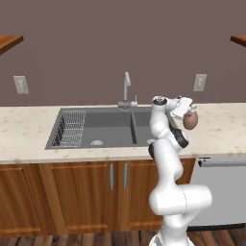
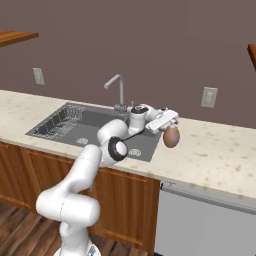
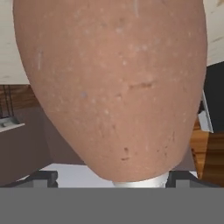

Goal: Restock the sink supplies by placing the sponge and soap dispenser on the counter and next to the sink. Make sure the soap dispenser is upright.

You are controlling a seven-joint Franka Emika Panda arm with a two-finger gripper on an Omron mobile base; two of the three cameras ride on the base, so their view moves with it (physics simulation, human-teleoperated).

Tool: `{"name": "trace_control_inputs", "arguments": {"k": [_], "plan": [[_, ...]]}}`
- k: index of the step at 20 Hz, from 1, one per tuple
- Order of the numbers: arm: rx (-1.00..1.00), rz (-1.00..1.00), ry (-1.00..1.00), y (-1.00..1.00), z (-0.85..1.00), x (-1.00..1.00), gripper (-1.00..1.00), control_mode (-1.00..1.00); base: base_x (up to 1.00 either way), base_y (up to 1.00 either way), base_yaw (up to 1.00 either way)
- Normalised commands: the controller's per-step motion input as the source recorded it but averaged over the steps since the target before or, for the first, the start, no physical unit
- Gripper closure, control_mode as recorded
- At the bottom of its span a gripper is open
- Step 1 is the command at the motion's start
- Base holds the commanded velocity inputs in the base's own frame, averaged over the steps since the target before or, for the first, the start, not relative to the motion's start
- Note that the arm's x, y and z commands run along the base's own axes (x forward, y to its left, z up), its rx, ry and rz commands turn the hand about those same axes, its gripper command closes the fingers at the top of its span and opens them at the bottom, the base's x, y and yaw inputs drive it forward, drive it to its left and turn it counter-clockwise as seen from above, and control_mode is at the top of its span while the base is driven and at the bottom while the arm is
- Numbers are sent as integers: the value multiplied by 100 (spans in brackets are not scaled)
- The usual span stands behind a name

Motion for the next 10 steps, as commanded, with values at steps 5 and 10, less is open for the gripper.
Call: {"name": "trace_control_inputs", "arguments": {"k": [5, 10], "plan": [[0, 0, 0, 28, 0, 20, -100, -100, 0, 0, 0], [2, 0, -5, 25, 0, 33, -100, -100, 0, 0, 0]]}}
